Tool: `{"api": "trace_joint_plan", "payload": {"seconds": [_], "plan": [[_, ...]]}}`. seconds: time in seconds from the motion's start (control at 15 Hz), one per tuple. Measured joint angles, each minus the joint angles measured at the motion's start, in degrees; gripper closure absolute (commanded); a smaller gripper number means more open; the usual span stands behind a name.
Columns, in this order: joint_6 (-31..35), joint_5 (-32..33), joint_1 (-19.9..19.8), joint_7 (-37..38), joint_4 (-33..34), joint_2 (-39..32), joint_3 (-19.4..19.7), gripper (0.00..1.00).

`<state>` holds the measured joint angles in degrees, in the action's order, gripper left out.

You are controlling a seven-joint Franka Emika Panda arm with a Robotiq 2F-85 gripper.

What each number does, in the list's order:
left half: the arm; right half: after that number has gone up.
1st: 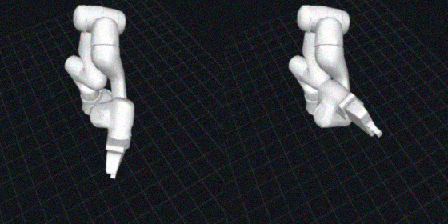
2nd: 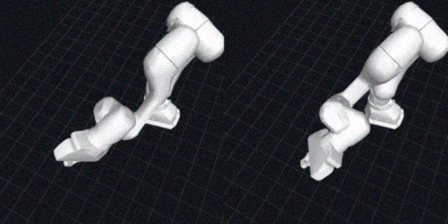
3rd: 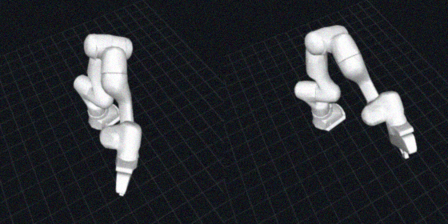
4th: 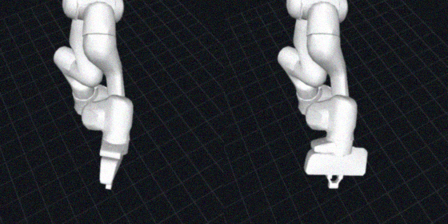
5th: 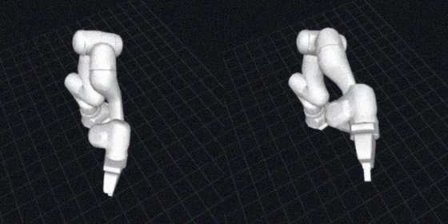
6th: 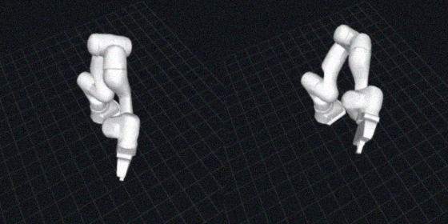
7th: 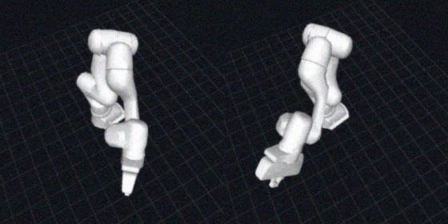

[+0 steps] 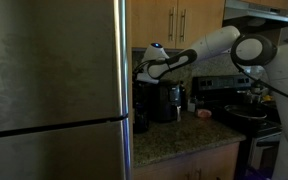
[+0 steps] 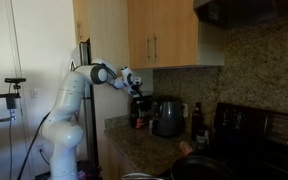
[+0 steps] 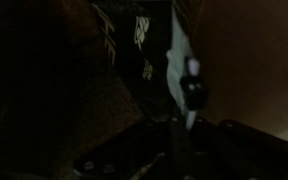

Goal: Move the packet of whey to the right

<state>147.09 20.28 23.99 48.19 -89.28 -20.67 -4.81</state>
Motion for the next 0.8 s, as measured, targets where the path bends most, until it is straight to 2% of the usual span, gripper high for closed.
{"api": "trace_joint_plan", "payload": {"seconds": [0.4,0.8], "plan": [[-8.2,-2.1,0.2,0.0,-6.6,10.8,-1.6,0.99],[-7.8,-4.4,-3.0,0.7,-18.1,24.7,-3.7,0.99]]}}
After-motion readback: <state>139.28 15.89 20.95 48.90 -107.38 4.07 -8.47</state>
